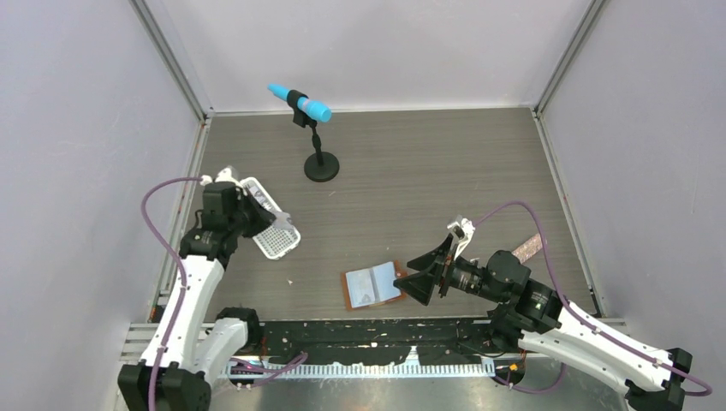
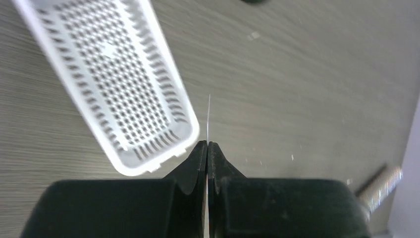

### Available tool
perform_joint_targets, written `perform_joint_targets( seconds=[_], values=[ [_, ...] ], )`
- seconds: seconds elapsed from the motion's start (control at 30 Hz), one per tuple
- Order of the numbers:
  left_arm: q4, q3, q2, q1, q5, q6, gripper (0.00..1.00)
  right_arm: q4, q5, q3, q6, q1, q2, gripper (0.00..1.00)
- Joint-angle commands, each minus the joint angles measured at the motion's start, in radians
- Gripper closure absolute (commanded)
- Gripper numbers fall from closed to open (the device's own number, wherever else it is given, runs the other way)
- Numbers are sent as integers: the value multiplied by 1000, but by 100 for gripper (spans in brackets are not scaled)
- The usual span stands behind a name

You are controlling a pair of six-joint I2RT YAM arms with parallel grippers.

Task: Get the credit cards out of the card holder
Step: Place the credit card in the storage box.

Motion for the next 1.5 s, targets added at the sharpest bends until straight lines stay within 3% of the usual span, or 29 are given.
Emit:
perform_joint_targets(
  seconds=[0.0, 0.27, 0.53, 0.8, 1.47],
  values=[
    [67, 61, 57, 168, -123, -21, 100, 38, 16, -1, 8, 2, -6, 5],
    [247, 100, 282, 388, -67, -102, 100, 57, 11, -5, 11, 2, -7, 5],
    [440, 107, 477, 528, 129, -159, 100, 69, 27, 13, -8, 2, 39, 5],
    [516, 126, 570, 544, 183, -158, 100, 97, 27, 20, -28, 1, 109, 5],
    [422, 224, 706, 550, 181, -44, 89, 98, 39, 20, -48, 2, 100, 4]
  ],
)
